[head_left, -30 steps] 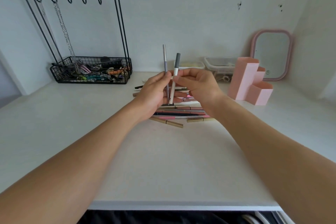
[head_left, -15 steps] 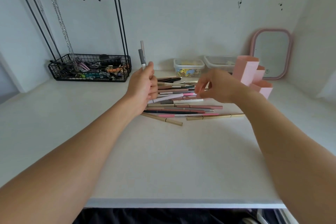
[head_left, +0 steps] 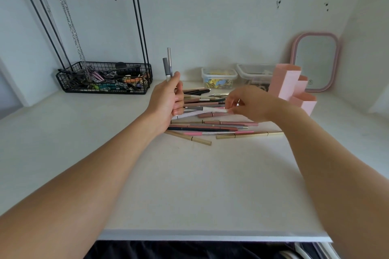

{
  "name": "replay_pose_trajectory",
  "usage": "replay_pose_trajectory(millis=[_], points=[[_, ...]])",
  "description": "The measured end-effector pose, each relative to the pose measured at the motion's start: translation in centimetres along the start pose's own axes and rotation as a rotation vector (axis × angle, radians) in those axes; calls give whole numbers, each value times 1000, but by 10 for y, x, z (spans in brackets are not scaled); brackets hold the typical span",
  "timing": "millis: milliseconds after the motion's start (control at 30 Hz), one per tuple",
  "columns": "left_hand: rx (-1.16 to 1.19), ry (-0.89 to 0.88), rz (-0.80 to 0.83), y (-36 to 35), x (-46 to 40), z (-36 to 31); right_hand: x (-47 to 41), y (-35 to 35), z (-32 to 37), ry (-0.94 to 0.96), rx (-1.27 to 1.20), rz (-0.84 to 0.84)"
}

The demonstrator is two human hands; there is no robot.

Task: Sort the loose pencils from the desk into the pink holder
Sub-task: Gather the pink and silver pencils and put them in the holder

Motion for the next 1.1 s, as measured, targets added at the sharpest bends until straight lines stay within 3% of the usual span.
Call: replay_pose_trajectory(millis=[133, 333, 600, 833, 1000, 1100], points=[[4, -47, -27, 1, 0, -2, 1, 11, 4, -113, -226, -95], [-94, -134, 63, -6, 8, 0, 4, -13, 50, -268, -1080, -114], [-119, -209, 103, -8, 11, 7, 5, -36, 77, -263, -1365, -42], [-249, -244, 44, -8, 7, 9, 4, -40, 75, -334, -1209, -124], [-219, -229, -29, -5, -2, 6, -4, -22, 54, -121, -472, -279], [-122, -176, 15, -6, 2, 4, -1, -1, 34, -6, -134, -157]])
Point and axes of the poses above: each hand's wrist, its own x-axis away from the middle knuckle, its own y-axis out of the back of the hand, z = x × y, the point moved 1 cm from there along -x, towards the middle knuckle, and after that the axes turned 11 degrees about -z, right-handed, at the moved point
